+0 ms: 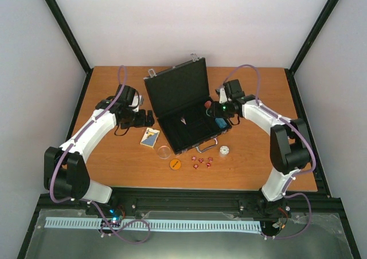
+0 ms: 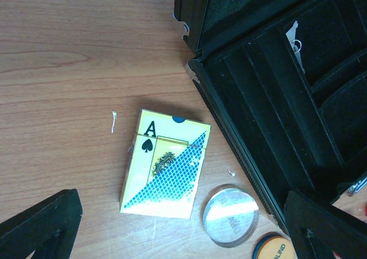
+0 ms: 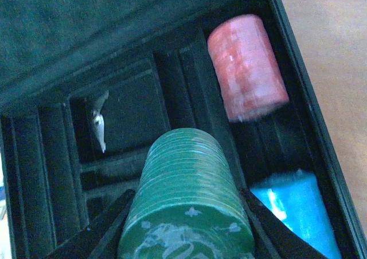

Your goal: Pack up texas hold em set

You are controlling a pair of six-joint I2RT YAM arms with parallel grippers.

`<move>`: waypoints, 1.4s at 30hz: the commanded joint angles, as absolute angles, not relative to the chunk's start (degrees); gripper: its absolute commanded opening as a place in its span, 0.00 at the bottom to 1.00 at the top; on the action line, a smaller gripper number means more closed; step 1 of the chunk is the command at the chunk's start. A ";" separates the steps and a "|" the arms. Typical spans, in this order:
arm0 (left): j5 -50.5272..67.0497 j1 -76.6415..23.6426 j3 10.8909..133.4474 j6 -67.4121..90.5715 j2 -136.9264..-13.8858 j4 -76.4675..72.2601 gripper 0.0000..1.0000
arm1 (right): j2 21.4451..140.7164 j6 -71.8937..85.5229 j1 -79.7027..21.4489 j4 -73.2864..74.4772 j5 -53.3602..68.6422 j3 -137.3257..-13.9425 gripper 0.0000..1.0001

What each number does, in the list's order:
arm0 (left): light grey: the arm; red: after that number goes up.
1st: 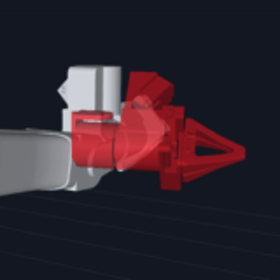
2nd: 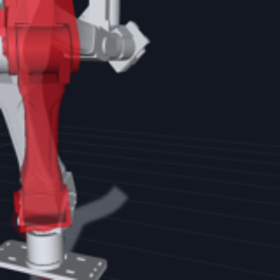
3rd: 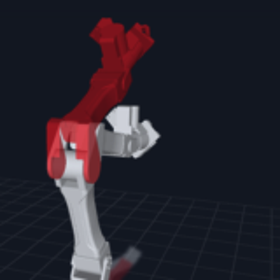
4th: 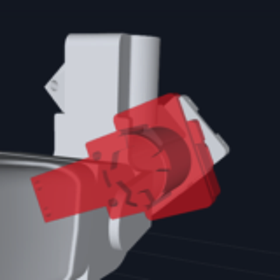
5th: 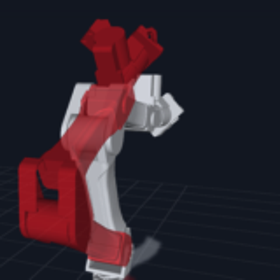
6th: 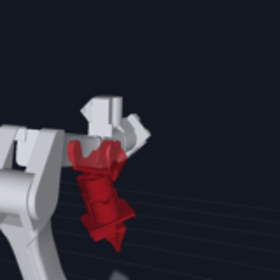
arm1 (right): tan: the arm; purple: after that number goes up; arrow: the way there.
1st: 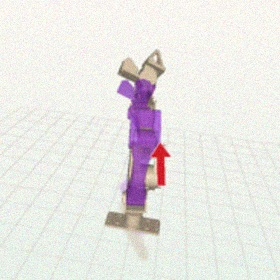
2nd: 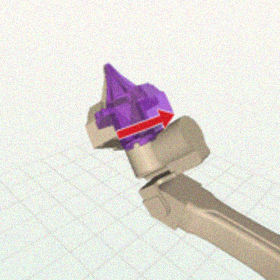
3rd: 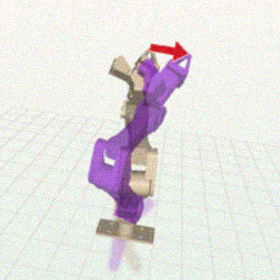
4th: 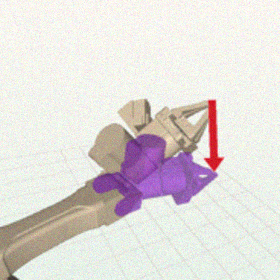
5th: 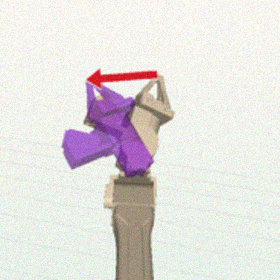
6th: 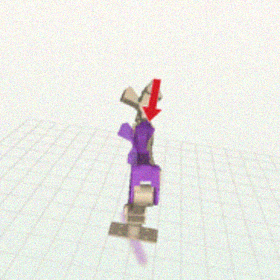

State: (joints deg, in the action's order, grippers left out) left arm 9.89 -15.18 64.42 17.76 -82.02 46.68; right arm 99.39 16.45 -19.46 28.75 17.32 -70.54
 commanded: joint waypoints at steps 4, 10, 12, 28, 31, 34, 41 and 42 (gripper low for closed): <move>9.78 -15.39 64.01 17.13 -81.14 45.76 1.00 | 104.68 17.12 -20.08 13.21 16.17 -74.16 0.12; 10.11 -15.38 63.72 17.03 -81.10 45.60 1.00 | 110.04 16.18 -21.44 13.74 16.29 -76.52 0.12; 9.98 -15.38 63.81 16.80 -81.08 45.77 1.00 | 110.91 16.04 -21.89 13.70 15.98 -76.57 0.12; 10.17 -15.40 65.09 16.25 -82.75 45.99 1.00 | 114.22 15.88 -23.37 16.70 8.26 -77.69 0.60; 10.36 -15.38 65.38 16.00 -83.29 45.96 1.00 | 112.94 15.80 -23.69 17.32 7.71 -77.07 0.76; 10.47 -15.38 65.55 15.80 -83.64 45.91 1.00 | 111.09 15.71 -24.14 18.55 7.64 -76.94 0.80; 10.33 -15.38 65.20 15.82 -83.53 45.71 1.00 | 106.91 16.14 -24.41 24.43 8.19 -78.53 0.82; 10.22 -15.38 64.99 15.89 -83.49 45.77 1.00 | 105.91 16.17 -24.50 25.37 8.21 -78.57 0.85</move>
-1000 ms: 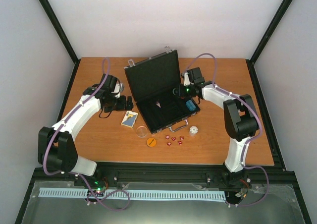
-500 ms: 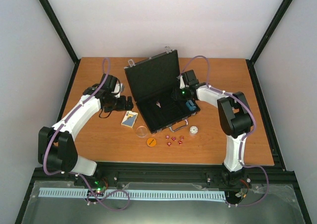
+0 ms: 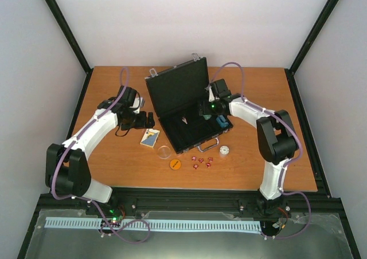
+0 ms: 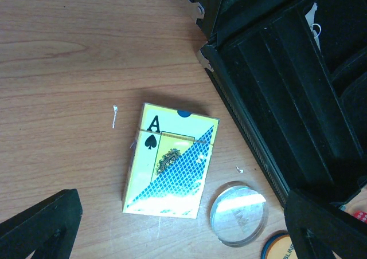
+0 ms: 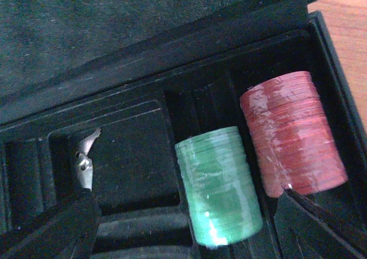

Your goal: Pack up texas hold em set

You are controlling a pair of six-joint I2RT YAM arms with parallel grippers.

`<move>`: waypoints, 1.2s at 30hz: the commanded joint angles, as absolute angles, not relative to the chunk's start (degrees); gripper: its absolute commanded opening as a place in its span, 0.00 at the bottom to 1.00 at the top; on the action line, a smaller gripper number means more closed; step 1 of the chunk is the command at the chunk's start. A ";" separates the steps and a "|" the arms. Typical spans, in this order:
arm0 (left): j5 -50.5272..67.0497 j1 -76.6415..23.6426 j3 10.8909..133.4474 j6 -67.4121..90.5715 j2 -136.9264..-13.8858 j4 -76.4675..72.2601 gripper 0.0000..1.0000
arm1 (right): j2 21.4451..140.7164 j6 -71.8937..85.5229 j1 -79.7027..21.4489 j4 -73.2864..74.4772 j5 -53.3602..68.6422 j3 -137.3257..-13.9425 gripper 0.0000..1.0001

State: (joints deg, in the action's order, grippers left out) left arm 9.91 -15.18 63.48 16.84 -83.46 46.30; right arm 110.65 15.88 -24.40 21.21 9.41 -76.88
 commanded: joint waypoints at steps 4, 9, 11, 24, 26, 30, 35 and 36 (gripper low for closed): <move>10.11 -15.38 64.54 15.99 -83.10 45.92 1.00 | 103.19 15.06 -24.52 34.08 5.26 -81.16 0.89; 10.12 -15.38 64.63 15.69 -83.24 46.03 1.00 | 101.58 10.31 -24.88 49.22 4.93 -80.24 0.90; 10.17 -15.38 64.83 15.57 -83.45 46.00 1.00 | 99.92 8.11 -25.74 53.02 4.55 -77.27 0.89; 10.97 -15.38 64.40 16.40 -83.37 45.90 1.00 | 91.72 8.52 -27.94 56.73 4.44 -61.16 0.83; 10.80 -15.38 64.34 16.33 -83.19 46.17 1.00 | 92.24 8.39 -27.95 56.63 4.92 -60.98 0.81; 10.47 -15.38 63.94 16.50 -82.92 46.15 1.00 | 93.41 8.13 -27.95 55.93 5.75 -61.39 0.75; 10.55 -15.38 63.96 16.97 -83.14 45.75 1.00 | 95.29 7.76 -27.91 55.85 6.15 -62.07 0.61; 10.55 -15.38 64.11 16.96 -83.22 45.71 1.00 | 95.50 7.67 -27.94 56.00 6.20 -62.17 0.57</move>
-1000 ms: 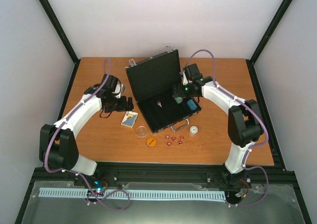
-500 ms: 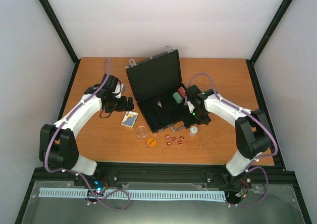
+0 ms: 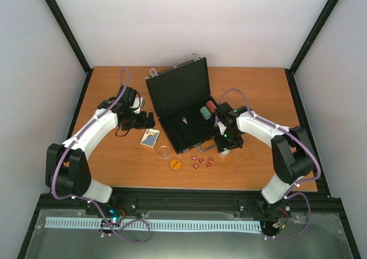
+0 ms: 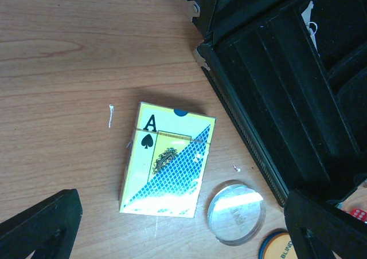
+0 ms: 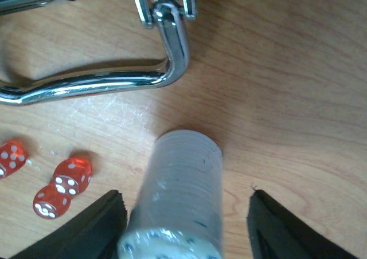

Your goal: Pack up texas hold em set

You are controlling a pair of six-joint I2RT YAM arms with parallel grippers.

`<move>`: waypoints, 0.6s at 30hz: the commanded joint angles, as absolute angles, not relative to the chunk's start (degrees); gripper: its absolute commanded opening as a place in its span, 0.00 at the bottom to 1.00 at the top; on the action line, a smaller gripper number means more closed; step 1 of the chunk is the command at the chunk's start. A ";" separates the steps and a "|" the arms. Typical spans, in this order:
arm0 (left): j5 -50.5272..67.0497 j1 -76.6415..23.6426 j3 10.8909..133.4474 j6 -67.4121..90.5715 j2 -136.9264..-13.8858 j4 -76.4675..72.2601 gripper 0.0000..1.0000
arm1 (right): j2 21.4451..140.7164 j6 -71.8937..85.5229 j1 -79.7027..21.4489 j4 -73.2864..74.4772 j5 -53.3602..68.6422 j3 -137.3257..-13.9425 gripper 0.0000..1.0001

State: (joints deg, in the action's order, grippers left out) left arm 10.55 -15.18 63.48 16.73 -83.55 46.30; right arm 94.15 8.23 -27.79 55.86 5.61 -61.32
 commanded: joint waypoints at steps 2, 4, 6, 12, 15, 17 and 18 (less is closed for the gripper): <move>10.47 -15.38 64.18 16.84 -83.40 45.74 1.00 | 95.62 7.56 -27.94 56.13 6.45 -62.28 0.54; 10.45 -15.38 64.32 16.71 -83.68 45.71 1.00 | 95.48 7.56 -27.95 56.44 6.83 -62.56 0.48; 10.59 -15.38 64.46 16.55 -83.93 45.74 1.00 | 95.25 7.76 -27.91 57.02 6.94 -62.95 0.40; 10.64 -15.38 64.96 15.77 -84.66 45.97 1.00 | 93.79 8.78 -27.91 62.30 5.85 -69.70 0.24; 10.84 -15.38 64.89 15.69 -84.79 45.90 1.00 | 93.53 8.63 -27.95 65.63 5.87 -77.12 0.23; 11.04 -15.42 64.66 15.66 -84.86 45.60 1.00 | 93.85 8.76 -27.95 65.76 5.52 -80.34 0.24; 11.11 -15.36 64.49 15.71 -84.90 45.54 1.00 | 93.94 8.79 -27.95 64.67 5.29 -80.82 0.24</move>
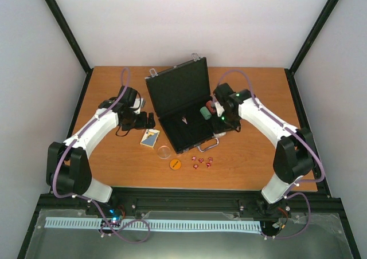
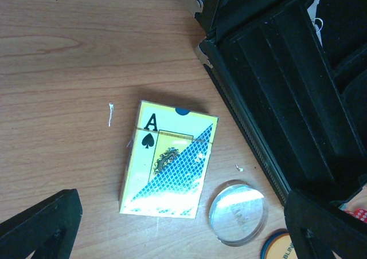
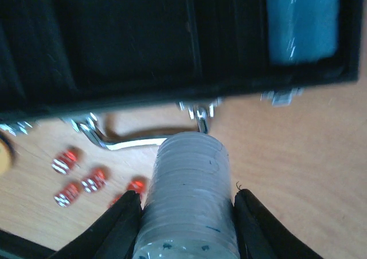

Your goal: Pack up texas hold em set

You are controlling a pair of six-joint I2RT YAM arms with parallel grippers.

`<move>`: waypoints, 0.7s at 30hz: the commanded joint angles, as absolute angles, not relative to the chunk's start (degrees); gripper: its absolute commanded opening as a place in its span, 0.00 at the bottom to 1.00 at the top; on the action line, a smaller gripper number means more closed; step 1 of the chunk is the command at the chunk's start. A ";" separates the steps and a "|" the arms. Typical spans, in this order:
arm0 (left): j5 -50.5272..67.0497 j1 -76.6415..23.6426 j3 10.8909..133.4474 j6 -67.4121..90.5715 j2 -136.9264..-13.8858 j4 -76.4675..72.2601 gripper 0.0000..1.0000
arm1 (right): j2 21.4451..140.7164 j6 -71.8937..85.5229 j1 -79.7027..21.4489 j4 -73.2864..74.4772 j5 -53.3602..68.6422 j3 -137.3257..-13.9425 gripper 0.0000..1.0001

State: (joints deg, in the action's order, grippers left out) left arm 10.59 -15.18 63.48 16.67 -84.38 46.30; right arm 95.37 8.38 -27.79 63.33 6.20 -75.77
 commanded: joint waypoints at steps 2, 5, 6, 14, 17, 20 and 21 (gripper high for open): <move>11.25 -15.38 64.22 15.77 -84.91 45.22 1.00 | 93.99 9.58 -27.95 60.96 3.73 -80.48 0.24; 11.45 -15.38 63.75 16.08 -84.71 44.81 1.00 | 94.25 10.46 -27.91 52.03 2.54 -77.73 0.24; 11.56 -15.38 63.79 16.08 -84.77 44.76 1.00 | 94.41 10.83 -27.94 48.94 1.91 -76.74 0.24; 11.33 -15.38 64.25 15.20 -84.71 45.31 1.00 | 93.00 11.17 -27.95 27.39 -2.83 -67.42 0.24; 11.45 -15.38 64.03 15.21 -84.83 45.11 1.00 | 93.41 9.93 -27.95 23.97 -5.38 -65.62 0.25; 11.51 -15.38 63.73 15.36 -84.69 45.03 1.00 | 95.50 9.50 -27.95 23.78 -4.00 -66.05 0.25; 11.54 -15.38 63.60 15.44 -84.71 44.97 1.00 | 95.97 9.50 -27.91 23.80 -3.40 -66.17 0.25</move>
